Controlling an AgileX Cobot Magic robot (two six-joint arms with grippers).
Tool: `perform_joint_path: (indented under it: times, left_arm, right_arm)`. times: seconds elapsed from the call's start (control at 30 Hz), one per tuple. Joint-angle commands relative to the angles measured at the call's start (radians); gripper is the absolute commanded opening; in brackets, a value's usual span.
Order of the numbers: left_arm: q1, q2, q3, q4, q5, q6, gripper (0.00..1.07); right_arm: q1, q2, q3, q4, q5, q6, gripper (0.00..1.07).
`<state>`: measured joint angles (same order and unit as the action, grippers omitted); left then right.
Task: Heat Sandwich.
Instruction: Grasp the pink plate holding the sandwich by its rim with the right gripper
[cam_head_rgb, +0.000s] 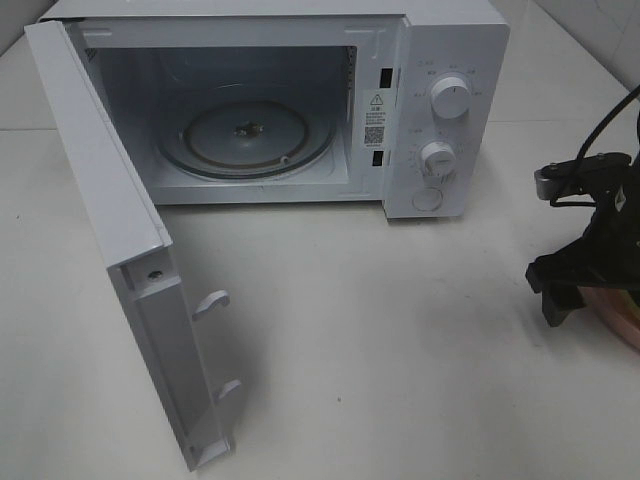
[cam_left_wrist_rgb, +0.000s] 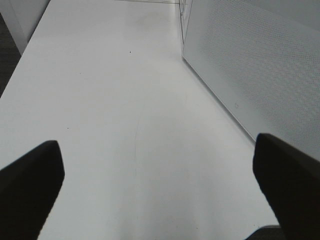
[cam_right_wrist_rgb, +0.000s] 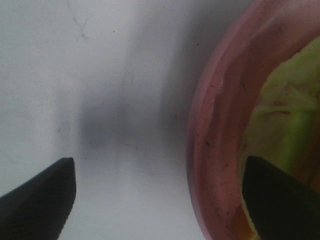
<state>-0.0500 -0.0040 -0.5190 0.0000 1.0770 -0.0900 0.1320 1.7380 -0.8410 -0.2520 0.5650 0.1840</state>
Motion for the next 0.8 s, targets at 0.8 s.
perform_joint_path:
  times: [0.8]
  left_arm:
    - [0.002,-0.023,0.000,0.000,-0.005,-0.004,0.98]
  right_arm:
    - [-0.005,0.100,-0.042,-0.110,-0.016,0.031,0.57]
